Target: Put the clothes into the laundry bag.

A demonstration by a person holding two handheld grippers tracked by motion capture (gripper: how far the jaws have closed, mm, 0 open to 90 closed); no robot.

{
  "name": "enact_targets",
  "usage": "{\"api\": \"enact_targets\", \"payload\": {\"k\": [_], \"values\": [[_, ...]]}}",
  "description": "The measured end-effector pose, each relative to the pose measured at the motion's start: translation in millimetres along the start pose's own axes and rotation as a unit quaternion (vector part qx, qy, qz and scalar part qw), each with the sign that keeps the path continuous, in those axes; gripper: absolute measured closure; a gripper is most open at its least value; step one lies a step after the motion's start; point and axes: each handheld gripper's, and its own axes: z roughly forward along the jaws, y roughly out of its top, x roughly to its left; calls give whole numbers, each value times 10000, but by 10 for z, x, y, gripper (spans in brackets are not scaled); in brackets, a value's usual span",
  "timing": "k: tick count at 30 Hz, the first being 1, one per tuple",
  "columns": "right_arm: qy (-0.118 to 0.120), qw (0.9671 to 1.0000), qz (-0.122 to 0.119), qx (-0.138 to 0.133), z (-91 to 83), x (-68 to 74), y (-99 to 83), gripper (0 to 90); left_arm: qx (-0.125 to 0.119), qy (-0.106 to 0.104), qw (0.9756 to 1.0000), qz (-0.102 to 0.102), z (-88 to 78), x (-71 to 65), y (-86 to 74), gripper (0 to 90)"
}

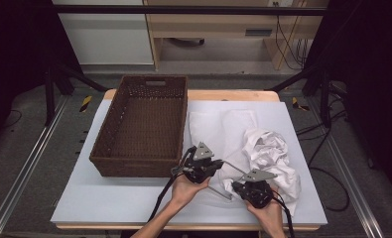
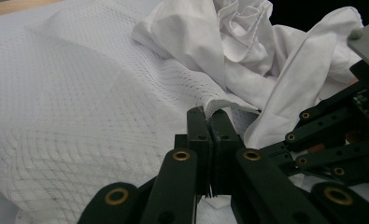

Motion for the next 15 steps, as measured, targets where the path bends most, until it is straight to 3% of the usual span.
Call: {"api": "enact_targets", "payload": {"k": [2,4,5,7,10,11,15], "values": [[-132,9998,67,-90,-32,-10,61,900,5,-39,10000,5,-11,-12,-6,888],[-91,9991,138,-388,-53,3,157,900,-7,-46,10000,0,-19,-20,-5,888],[-91,9991,138,-388,-53,3,157,900,-24,-80,10000,-17,-32,-22,-4,888],[-218,9982,66,-556,26,68,322,900,-88,-88,9999,-23,-87,-34,4,888],[-402,9979,113,-488,158,80,367,900,-135,-49,9999,10,-125,-39,1,888],[-455,9983,174,-329,280,61,349,894,-134,-26,9999,33,-141,-34,-6,887],[-391,9986,216,-293,313,56,308,826,-136,-47,9999,-36,-162,4,-70,887]]}}
